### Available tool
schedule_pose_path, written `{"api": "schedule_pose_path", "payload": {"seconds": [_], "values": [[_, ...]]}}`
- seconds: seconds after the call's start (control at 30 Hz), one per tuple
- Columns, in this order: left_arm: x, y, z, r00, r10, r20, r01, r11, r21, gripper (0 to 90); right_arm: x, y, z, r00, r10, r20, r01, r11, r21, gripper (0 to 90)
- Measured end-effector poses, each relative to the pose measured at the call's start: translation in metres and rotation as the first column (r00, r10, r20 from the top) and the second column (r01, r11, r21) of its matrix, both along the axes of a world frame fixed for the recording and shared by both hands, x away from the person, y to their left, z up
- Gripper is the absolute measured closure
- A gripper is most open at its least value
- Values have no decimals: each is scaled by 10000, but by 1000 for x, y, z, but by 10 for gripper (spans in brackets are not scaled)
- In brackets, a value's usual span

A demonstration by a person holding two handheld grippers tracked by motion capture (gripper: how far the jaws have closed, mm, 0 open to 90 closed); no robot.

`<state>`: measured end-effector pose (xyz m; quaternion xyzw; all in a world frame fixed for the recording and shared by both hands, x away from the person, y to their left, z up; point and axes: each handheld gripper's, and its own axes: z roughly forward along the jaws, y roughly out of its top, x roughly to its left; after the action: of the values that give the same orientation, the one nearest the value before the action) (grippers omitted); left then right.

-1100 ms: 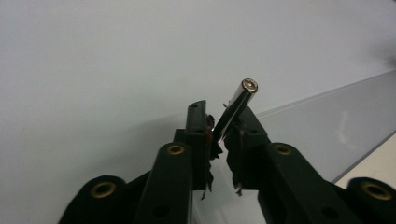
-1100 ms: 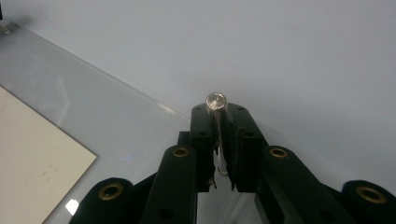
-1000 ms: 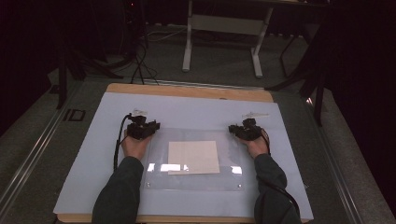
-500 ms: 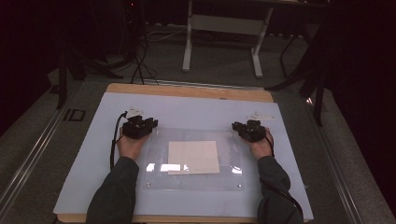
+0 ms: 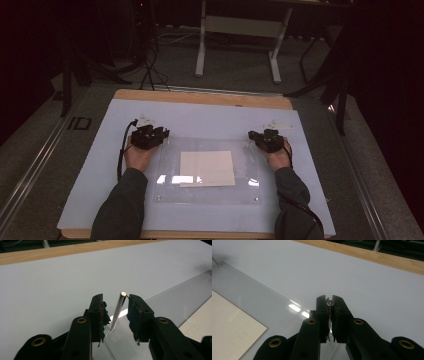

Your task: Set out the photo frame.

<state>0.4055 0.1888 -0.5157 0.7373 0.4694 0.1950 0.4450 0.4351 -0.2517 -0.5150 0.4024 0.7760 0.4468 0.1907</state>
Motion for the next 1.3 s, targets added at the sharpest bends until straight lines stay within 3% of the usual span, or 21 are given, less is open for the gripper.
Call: {"api": "schedule_pose_path", "payload": {"seconds": [0.07, 0.23, 0.37, 0.77, 0.93, 1.07, 1.3], "values": [[1, 0, 0, 10000, -8, -1, 8, 9999, -142, 659, 0, 0, 0, 10000, -17, -11, 17, 10000, 73, 846], [3, -4, 0, 9998, -202, -3, 202, 9995, -227, 773, 0, -1, -1, 10000, -46, -25, 47, 9998, 210, 844], [4, -7, -1, 9999, -35, 104, 36, 9999, -123, 834, 0, -1, -2, 10000, -47, -42, 48, 9997, 259, 843], [5, -5, -3, 10000, 47, 55, -44, 9992, -395, 837, 0, -2, -3, 9999, -82, -74, 85, 9992, 402, 842], [6, -5, -3, 10000, 45, -11, -45, 9991, -418, 838, 2, -3, -2, 9997, -21, -237, 31, 9992, 398, 842], [7, -8, -1, 9999, 65, -106, -66, 9999, -100, 842, 4, -4, -1, 9988, 59, -481, -35, 9988, 486, 840], [9, -7, -2, 9998, 65, -210, -69, 9997, -219, 840, 7, -4, 1, 9968, 98, -794, -65, 9991, 420, 838]]}}
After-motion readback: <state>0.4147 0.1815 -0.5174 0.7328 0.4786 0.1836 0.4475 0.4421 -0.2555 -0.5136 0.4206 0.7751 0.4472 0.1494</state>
